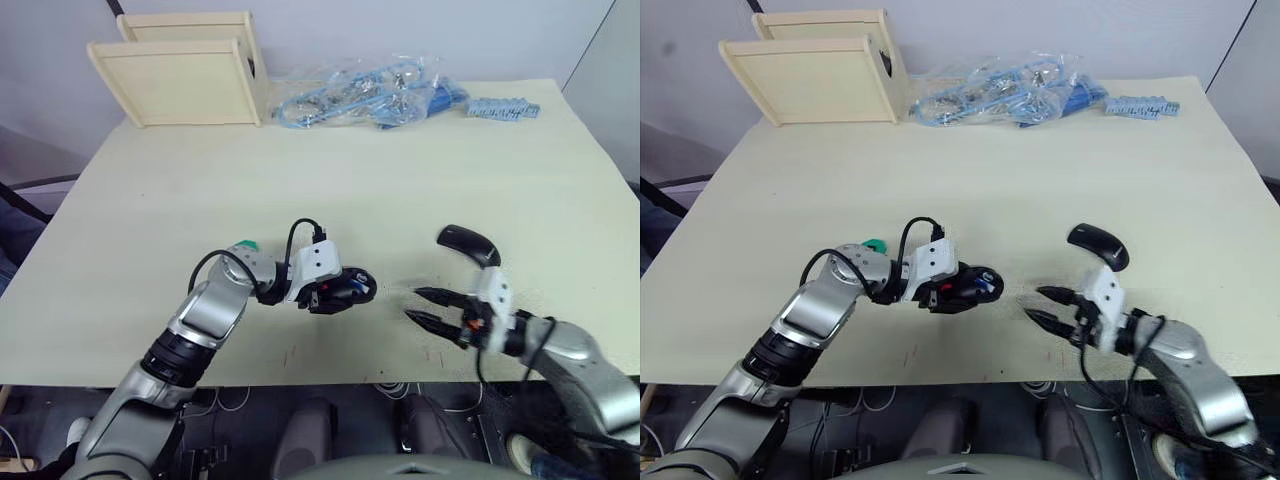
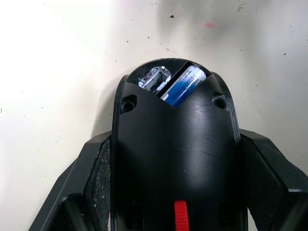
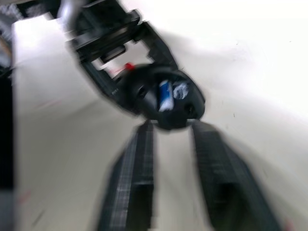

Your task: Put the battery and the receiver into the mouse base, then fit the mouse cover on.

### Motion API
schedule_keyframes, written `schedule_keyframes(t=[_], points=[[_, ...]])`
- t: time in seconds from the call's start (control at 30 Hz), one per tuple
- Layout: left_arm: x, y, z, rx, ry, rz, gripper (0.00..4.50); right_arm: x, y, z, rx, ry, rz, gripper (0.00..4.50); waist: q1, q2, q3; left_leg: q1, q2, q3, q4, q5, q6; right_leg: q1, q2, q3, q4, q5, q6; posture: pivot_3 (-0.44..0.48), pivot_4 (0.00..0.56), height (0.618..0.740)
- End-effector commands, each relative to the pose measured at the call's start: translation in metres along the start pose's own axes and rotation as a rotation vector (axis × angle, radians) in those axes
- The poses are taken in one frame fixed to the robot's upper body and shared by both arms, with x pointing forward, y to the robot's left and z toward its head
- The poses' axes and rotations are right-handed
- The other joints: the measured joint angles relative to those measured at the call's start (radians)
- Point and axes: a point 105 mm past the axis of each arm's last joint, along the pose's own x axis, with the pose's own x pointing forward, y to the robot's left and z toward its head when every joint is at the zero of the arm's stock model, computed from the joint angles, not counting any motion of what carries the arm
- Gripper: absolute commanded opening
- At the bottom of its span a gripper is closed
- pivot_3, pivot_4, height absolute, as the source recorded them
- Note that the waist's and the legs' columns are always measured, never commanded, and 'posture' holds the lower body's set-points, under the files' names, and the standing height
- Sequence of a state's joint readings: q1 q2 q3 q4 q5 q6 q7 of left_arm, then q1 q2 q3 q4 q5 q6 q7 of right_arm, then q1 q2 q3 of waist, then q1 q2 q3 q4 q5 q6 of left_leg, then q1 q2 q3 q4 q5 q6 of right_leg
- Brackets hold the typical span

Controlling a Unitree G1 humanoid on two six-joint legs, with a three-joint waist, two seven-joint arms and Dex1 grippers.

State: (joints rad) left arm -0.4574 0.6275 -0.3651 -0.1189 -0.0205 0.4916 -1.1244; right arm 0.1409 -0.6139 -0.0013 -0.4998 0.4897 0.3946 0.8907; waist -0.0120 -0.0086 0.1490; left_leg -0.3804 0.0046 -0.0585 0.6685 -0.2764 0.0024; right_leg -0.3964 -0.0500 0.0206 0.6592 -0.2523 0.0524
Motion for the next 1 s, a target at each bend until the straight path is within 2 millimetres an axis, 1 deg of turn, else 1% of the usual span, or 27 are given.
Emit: schedule_keyframes(t=[0.03, 0.1, 0.13, 0.2, 0.3, 0.37, 0.4, 0.43, 0.53, 0.6, 0.7, 0.83, 0.9, 1.0], points=[[0.011, -0.014, -0.009, -0.021, 0.026, -0.066, 2.98, -0.020, 0.004, 0.023, -0.056, -0.059, 0.025, 3.57, -0.001, 0.000, 0.000, 0.000, 0.000, 0.000, 0.000, 0.000, 0.000, 0.000, 0.000, 0.000, 0.000, 0.000, 0.000, 0.000, 0.150, 0.740], [0.011, -0.013, -0.009, -0.023, 0.025, -0.066, 2.98, -0.034, 0.003, 0.025, -0.071, -0.051, 0.009, 4.35, 0.000, 0.000, 0.000, 0.000, 0.000, 0.000, 0.000, 0.000, 0.000, 0.000, 0.000, 0.000, 0.000, 0.000, 0.000, 0.000, 0.150, 0.740], [0.011, -0.013, -0.009, -0.025, 0.024, -0.067, 2.98, -0.039, 0.003, 0.027, -0.078, -0.049, 0.001, 4.46, 0.002, 0.000, 0.000, 0.000, 0.000, 0.000, 0.000, 0.000, 0.000, 0.000, 0.000, 0.000, 0.000, 0.000, 0.000, 0.000, 0.150, 0.740], [0.010, -0.013, -0.009, -0.039, 0.022, -0.077, 2.98, -0.045, 0.005, 0.029, -0.078, -0.049, 0.003, 4.46, 0.001, 0.000, 0.000, 0.000, 0.000, 0.000, 0.000, 0.000, 0.000, 0.000, 0.000, 0.000, 0.000, 0.000, 0.000, 0.000, 0.150, 0.740], [0.009, -0.012, -0.006, -0.046, 0.009, -0.083, 2.98, -0.048, 0.006, 0.029, -0.078, -0.047, -0.001, 4.46, 0.001, 0.000, 0.000, 0.000, 0.000, 0.000, 0.000, 0.000, 0.000, 0.000, 0.000, 0.000, 0.000, 0.000, 0.000, 0.000, 0.150, 0.740], [0.008, -0.010, -0.003, -0.054, -0.008, -0.074, 3.99, -0.048, 0.006, 0.029, -0.077, -0.045, 0.000, 4.50, 0.001, 0.000, 0.000, 0.000, 0.000, 0.000, 0.000, 0.000, 0.000, 0.000, 0.000, 0.000, 0.000, 0.000, 0.000, 0.000, 0.150, 0.740], [0.006, -0.009, 0.000, -0.055, -0.025, -0.069, 4.30, -0.049, 0.007, 0.028, -0.077, -0.044, 0.000, 4.50, 0.002, -0.001, 0.001, 0.000, 0.000, 0.000, 0.000, 0.000, 0.000, 0.000, 0.000, 0.000, 0.000, 0.000, 0.000, 0.000, 0.150, 0.740], [0.005, -0.008, 0.002, -0.056, -0.036, -0.066, 4.45, -0.049, 0.007, 0.028, -0.078, -0.044, -0.001, 4.50, 0.004, -0.001, 0.001, 0.000, 0.000, 0.000, 0.000, 0.000, 0.000, 0.000, 0.000, 0.000, 0.000, 0.000, 0.000, 0.000, 0.150, 0.740], [-0.003, -0.004, 0.008, -0.062, -0.077, -0.032, 4.45, -0.049, 0.008, 0.028, -0.082, -0.047, -0.006, 4.50, 0.002, -0.002, 0.002, 0.000, 0.000, 0.000, 0.000, 0.000, 0.000, 0.000, 0.000, 0.000, 0.000, 0.000, 0.000, 0.000, 0.150, 0.740], [-0.015, -0.001, 0.010, -0.068, -0.102, -0.002, 4.45, -0.049, 0.008, 0.027, -0.084, -0.049, -0.009, 4.50, -0.001, -0.002, 0.003, 0.000, 0.000, 0.000, 0.000, 0.000, 0.000, 0.000, 0.000, 0.000, 0.000, 0.000, 0.000, 0.000, 0.150, 0.740], [-0.027, 0.001, 0.010, -0.071, -0.121, 0.028, 4.45, -0.049, 0.009, 0.028, -0.088, -0.060, -0.015, 4.50, -0.003, -0.004, 0.006, 0.000, 0.001, 0.000, 0.000, 0.000, 0.000, 0.000, 0.000, 0.000, 0.001, 0.000, 0.000, 0.000, 0.150, 0.740], [-0.056, 0.002, 0.004, -0.113, -0.151, 0.079, 4.45, -0.051, 0.009, 0.031, -0.104, -0.076, -0.016, 4.50, -0.002, -0.004, 0.009, 0.000, 0.001, -0.001, 0.000, 0.000, 0.000, 0.000, 0.000, 0.000, 0.001, 0.000, 0.000, 0.000, 0.150, 0.740], [-0.069, 0.003, 0.000, -0.163, -0.175, 0.113, 4.45, -0.052, 0.008, 0.033, -0.115, -0.093, -0.019, 4.50, -0.002, -0.004, 0.010, 0.000, 0.001, -0.001, 0.000, 0.000, 0.000, 0.000, 0.000, 0.000, 0.001, 0.000, 0.000, 0.000, 0.150, 0.740], [-0.088, 0.000, -0.004, -0.181, -0.209, 0.142, 4.45, -0.052, 0.006, 0.037, -0.127, -0.111, -0.022, 4.50, -0.001, -0.004, 0.011, 0.000, 0.002, -0.001, 0.000, 0.000, 0.000, 0.000, 0.000, 0.000, 0.001, 0.000, 0.000, 0.000, 0.150, 0.740]])
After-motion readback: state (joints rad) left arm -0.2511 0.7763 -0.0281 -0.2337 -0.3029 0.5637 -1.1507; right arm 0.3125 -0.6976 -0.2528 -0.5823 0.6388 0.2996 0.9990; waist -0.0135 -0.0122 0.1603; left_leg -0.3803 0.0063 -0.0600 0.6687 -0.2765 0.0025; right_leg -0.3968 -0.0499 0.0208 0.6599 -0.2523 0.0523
